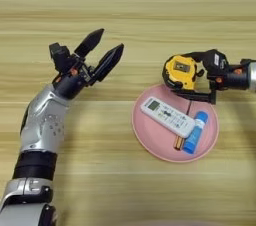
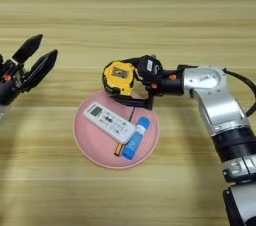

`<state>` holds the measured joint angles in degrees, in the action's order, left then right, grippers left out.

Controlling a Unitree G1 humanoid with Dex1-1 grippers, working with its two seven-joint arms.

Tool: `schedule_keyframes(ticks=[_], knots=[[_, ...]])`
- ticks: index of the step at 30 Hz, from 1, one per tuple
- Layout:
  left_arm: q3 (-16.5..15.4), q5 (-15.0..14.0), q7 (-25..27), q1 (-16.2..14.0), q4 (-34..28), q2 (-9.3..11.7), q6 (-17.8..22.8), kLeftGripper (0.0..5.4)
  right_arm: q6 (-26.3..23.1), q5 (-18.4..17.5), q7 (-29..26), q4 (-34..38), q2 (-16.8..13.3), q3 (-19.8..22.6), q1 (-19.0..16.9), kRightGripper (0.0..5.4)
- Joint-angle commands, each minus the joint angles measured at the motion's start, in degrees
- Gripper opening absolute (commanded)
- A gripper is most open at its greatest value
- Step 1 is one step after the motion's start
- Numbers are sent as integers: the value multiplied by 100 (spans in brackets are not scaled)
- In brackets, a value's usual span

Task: Move the objects on the table

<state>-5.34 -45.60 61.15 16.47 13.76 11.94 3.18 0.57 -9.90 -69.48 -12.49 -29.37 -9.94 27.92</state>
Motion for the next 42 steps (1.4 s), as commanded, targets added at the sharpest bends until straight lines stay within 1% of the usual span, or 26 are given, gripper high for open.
schedule_keyframes(ticks=[1,3,7,11,15,17,22,27,30,34,35,37,42], knots=[[137,-418,280,-67,-335,293,1393,540,167,54,-288,319,-225,-124,405,460],[203,-385,322,-52,-397,367,1728,540,189,113,-345,423,-261,-187,471,460],[565,-22,408,-53,-553,467,2053,540,193,195,-351,653,-239,-325,606,460],[789,265,427,4,-516,454,2142,540,173,241,-282,938,-189,-436,635,460],[924,439,493,-13,-585,449,2179,540,246,397,-140,1050,-127,-569,625,460],[953,468,501,4,-609,444,2223,540,336,495,-57,1072,-89,-640,625,460],[985,550,542,10,-651,435,2251,540,411,576,3,1091,-23,-753,635,460],[970,489,562,-16,-763,412,2348,540,513,694,44,1051,38,-880,625,460],[1000,450,553,-44,-958,390,2447,540,557,720,58,1071,58,-941,609,460],[1034,527,520,-36,-976,349,2444,540,580,694,62,1217,72,-982,561,460],[1041,538,517,-39,-969,344,2443,522,586,697,76,1250,71,-988,553,460],[1053,546,518,-51,-972,341,2444,510,601,716,122,1306,71,-1000,542,460],[1062,570,531,-69,-956,330,2425,458,690,817,208,1393,67,-1058,504,460]])
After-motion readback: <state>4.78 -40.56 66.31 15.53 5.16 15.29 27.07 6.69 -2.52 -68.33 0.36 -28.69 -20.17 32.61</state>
